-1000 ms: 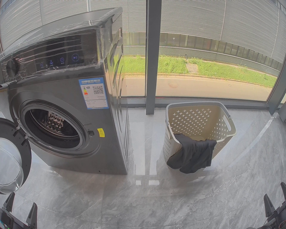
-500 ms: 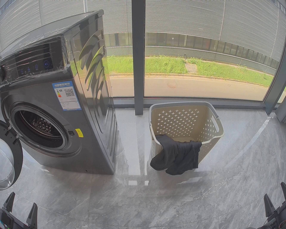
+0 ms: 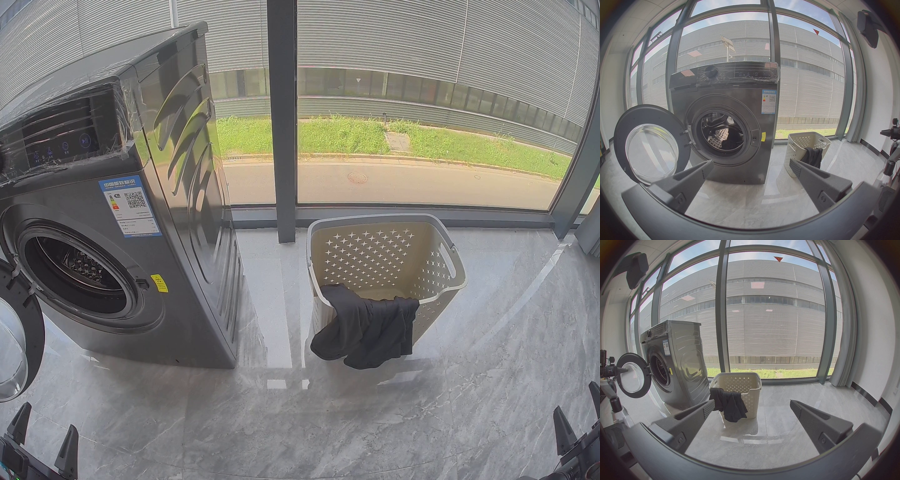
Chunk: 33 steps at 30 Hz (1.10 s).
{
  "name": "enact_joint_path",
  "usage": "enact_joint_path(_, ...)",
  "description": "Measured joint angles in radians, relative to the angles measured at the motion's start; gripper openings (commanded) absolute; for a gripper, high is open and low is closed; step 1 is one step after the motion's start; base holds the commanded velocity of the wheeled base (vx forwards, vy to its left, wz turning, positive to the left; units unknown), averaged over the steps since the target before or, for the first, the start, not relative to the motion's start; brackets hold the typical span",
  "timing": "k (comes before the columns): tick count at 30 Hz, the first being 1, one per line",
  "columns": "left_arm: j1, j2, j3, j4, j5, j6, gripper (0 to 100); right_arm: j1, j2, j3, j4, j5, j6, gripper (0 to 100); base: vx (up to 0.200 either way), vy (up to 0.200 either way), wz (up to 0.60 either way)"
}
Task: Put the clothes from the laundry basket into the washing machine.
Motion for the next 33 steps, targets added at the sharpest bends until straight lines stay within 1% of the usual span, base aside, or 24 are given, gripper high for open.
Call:
enact_joint_path(7,0.000,0.000,0.000,0.000,0.000,0.000,100,0.000,0.000,0.000,0.000,0.000,0.000,100,0.000,-0.200,0.00)
enact_joint_path(12,0.000,0.000,0.000,0.000,-0.003,0.007,100,-0.001,0.000,0.000,0.000,-0.001,0.002,100,0.000,0.000,0.00)
enact_joint_path(16,0.000,0.000,0.000,0.000,-0.003,0.005,100,-0.003,0.000,0.000,0.000,-0.003,0.001,100,0.000,0.000,0.00)
enact_joint_path(26,-0.001,0.000,0.000,0.000,-0.003,0.001,100,-0.001,0.000,0.000,0.000,-0.003,0.000,100,0.200,0.000,0.00)
enact_joint_path(31,-0.001,0.000,0.000,0.000,-0.003,0.001,100,-0.003,0.000,0.000,-0.024,-0.013,0.001,100,0.200,0.000,0.00)
enact_joint_path(33,0.000,0.000,0.000,0.000,-0.004,0.000,100,-0.002,0.000,-0.012,-0.025,-0.014,0.002,100,0.000,0.000,0.00)
